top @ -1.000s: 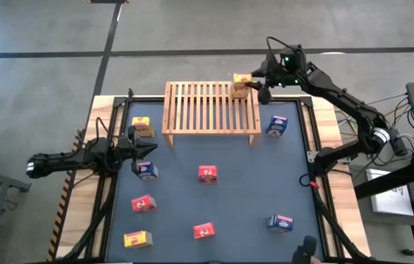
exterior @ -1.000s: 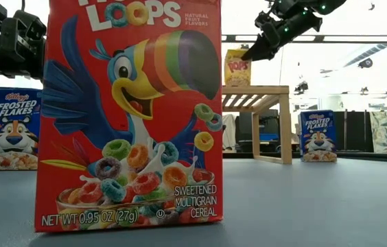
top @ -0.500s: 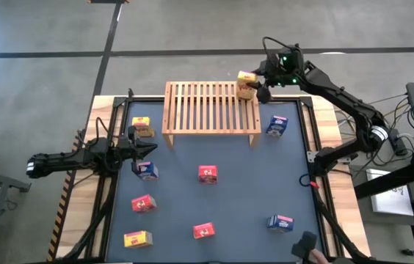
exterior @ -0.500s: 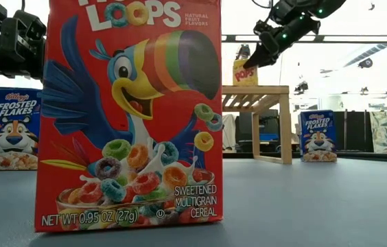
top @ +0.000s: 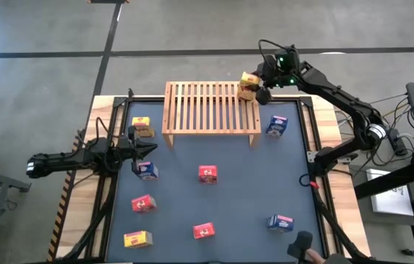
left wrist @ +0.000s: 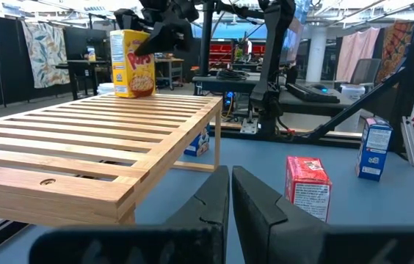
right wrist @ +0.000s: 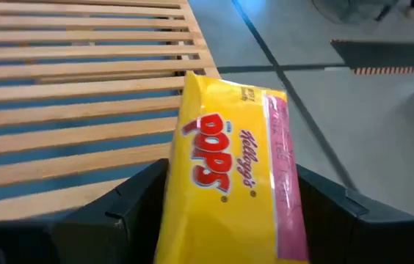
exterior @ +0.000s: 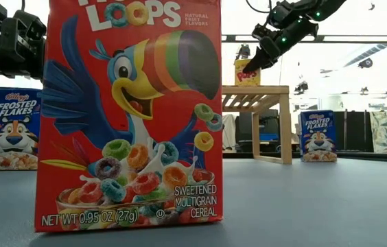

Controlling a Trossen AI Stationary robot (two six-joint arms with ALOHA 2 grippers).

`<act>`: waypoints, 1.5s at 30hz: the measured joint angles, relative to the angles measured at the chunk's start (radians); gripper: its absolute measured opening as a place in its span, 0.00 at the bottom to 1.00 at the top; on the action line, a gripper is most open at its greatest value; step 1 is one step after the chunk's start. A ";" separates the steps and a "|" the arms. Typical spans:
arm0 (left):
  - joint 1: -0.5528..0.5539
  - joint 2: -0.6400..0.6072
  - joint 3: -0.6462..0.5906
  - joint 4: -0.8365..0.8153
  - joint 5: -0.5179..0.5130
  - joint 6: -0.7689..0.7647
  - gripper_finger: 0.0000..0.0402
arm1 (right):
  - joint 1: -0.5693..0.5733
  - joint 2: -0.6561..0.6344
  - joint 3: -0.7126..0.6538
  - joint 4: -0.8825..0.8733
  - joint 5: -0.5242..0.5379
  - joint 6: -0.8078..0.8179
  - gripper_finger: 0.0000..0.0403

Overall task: Stack cereal on shelf
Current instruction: Put the right yellow cereal box on the shelf

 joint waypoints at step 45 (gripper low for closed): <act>0.000 0.000 0.000 0.000 0.000 0.000 0.00 | -0.006 0.230 0.305 -0.254 -0.224 -0.145 0.37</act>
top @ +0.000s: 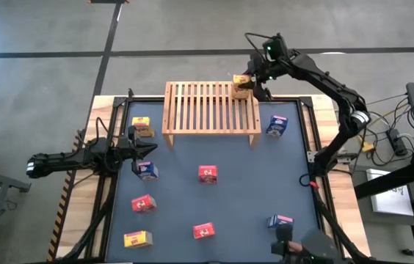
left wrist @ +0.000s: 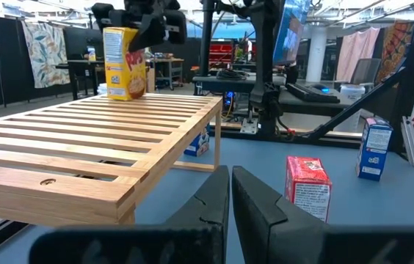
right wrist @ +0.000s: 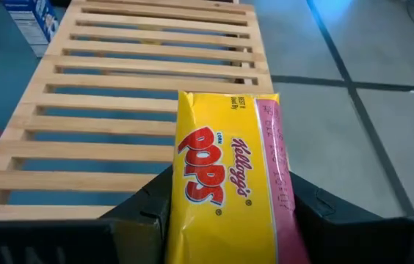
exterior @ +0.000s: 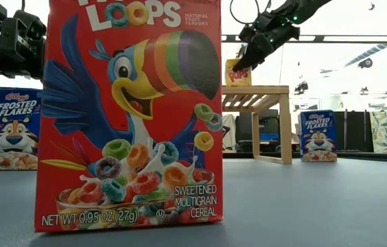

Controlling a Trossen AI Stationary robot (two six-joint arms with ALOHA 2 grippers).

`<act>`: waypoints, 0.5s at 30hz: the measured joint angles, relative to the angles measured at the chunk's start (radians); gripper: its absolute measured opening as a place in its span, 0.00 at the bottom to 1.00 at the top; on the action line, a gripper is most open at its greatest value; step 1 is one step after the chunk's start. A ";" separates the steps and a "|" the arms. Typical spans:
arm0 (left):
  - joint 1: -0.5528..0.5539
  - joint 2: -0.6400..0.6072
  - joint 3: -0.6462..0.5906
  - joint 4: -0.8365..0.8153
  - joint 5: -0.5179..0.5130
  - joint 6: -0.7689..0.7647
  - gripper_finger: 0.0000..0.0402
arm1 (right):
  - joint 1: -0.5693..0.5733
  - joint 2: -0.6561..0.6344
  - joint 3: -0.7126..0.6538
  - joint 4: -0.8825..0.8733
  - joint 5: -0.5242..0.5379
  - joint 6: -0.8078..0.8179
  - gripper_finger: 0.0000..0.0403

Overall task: Stack cereal on shelf
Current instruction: Put the right yellow cereal box on the shelf

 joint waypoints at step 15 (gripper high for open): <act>0.000 0.000 0.000 0.000 0.000 0.000 0.00 | -0.005 0.005 0.030 -0.006 0.016 0.061 0.41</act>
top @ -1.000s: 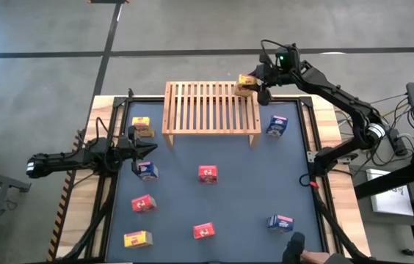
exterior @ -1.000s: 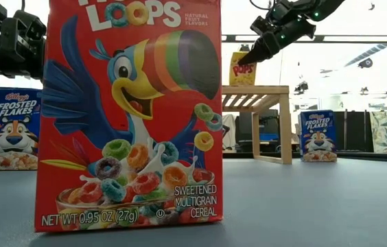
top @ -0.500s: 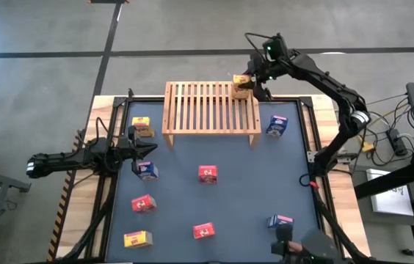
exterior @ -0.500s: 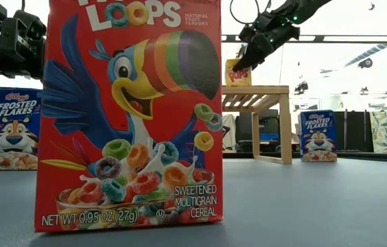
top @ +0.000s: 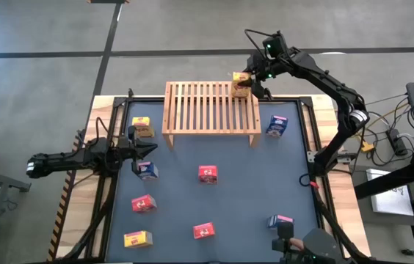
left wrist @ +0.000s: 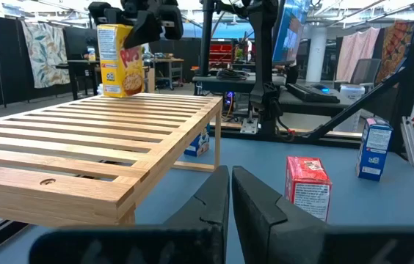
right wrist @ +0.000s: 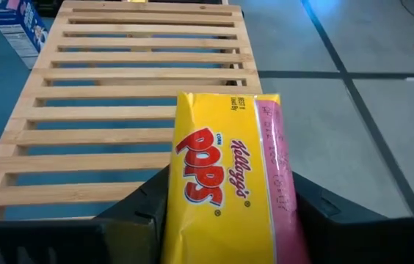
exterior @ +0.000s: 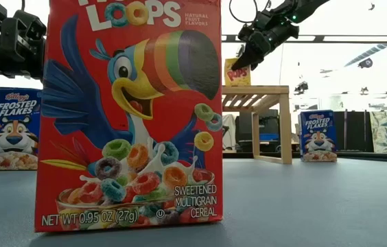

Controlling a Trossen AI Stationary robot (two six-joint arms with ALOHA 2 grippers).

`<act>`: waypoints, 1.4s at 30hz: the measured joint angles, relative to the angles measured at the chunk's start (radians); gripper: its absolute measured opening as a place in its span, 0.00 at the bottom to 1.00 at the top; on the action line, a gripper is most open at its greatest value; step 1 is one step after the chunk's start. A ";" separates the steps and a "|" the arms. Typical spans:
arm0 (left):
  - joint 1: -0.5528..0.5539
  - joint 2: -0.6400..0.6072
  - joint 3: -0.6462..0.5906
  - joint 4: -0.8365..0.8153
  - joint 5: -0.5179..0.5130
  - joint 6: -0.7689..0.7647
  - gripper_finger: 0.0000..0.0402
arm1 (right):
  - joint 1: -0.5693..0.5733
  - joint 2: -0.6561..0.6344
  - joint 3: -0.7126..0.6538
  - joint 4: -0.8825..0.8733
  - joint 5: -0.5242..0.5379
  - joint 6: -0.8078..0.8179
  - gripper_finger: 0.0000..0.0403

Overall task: Stack cereal on shelf
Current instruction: Put the right yellow cereal box on the shelf, then put the top yellow cereal box on the shelf aligned with the other yellow cereal box

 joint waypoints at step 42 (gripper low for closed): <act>0.000 0.000 0.000 0.000 0.000 0.000 0.00 | 0.060 -0.533 -0.376 -0.165 0.139 0.282 0.61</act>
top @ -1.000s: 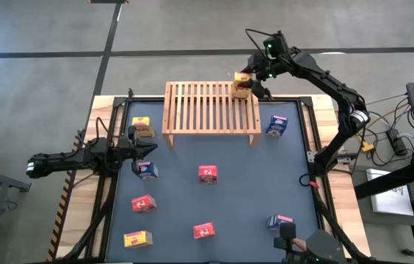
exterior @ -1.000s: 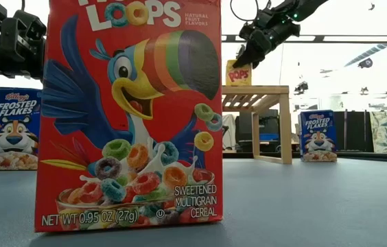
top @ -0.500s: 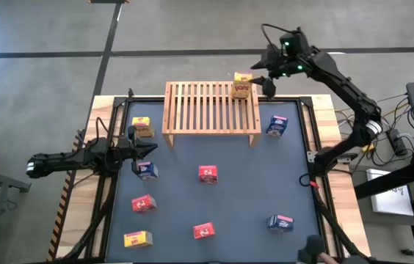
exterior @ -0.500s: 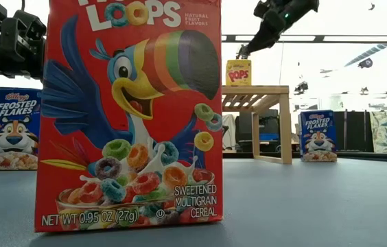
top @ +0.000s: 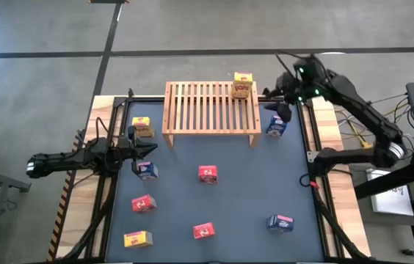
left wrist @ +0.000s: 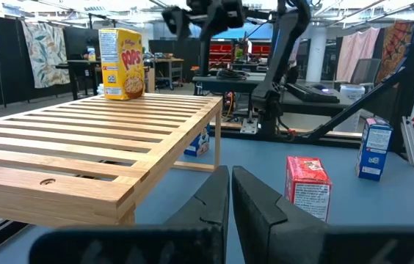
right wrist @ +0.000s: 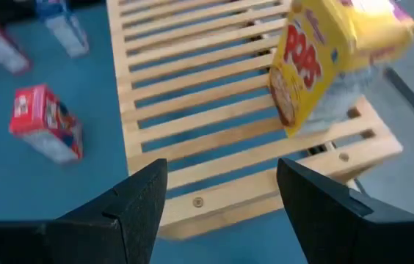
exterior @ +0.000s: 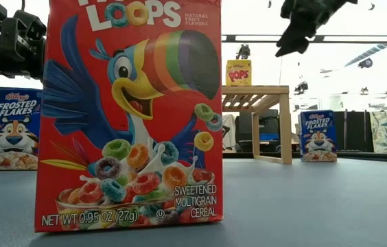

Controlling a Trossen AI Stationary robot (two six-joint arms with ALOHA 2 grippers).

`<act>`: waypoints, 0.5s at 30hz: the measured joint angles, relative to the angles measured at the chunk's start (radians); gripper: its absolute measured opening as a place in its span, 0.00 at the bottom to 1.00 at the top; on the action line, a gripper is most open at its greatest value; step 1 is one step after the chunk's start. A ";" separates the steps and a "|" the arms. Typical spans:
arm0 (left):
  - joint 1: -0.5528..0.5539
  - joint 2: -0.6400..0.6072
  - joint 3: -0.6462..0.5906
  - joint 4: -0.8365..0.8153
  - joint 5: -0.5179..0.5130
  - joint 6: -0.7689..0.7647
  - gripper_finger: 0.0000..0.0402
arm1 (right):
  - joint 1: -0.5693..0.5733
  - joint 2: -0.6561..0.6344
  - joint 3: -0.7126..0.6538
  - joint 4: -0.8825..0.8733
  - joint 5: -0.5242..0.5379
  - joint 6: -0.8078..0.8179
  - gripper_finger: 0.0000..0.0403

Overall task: Stack cereal on shelf
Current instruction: Put the top yellow cereal box on the shelf aligned with the other yellow cereal box

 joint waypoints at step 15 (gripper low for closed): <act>0.000 0.000 0.000 0.000 0.000 0.000 0.00 | 0.473 -0.502 -0.721 0.929 0.196 0.328 0.61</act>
